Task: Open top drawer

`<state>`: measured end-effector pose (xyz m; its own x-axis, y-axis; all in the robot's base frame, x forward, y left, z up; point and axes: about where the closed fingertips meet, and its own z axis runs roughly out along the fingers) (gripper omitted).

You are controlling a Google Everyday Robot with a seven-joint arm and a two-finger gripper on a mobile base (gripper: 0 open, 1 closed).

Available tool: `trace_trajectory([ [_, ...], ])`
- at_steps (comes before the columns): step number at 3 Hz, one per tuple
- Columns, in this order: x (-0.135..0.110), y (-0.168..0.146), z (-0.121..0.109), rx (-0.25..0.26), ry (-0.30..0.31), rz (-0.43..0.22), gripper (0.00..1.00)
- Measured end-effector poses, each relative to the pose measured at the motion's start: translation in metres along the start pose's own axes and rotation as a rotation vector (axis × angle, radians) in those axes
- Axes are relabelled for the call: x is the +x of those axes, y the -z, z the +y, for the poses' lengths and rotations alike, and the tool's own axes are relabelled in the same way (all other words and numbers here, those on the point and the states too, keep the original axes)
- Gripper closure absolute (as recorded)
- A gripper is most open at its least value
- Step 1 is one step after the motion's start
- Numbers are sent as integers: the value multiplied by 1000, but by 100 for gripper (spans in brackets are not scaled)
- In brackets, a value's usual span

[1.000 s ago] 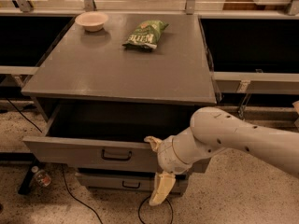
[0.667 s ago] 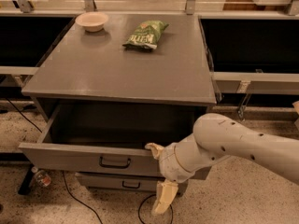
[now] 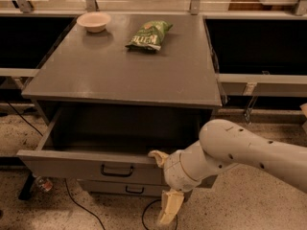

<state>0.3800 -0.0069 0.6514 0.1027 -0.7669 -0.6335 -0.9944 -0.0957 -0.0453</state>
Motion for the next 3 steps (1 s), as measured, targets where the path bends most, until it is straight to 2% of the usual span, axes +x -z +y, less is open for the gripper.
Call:
trace_trajectory([
  [3,1,4,13,-1,7,0,0],
])
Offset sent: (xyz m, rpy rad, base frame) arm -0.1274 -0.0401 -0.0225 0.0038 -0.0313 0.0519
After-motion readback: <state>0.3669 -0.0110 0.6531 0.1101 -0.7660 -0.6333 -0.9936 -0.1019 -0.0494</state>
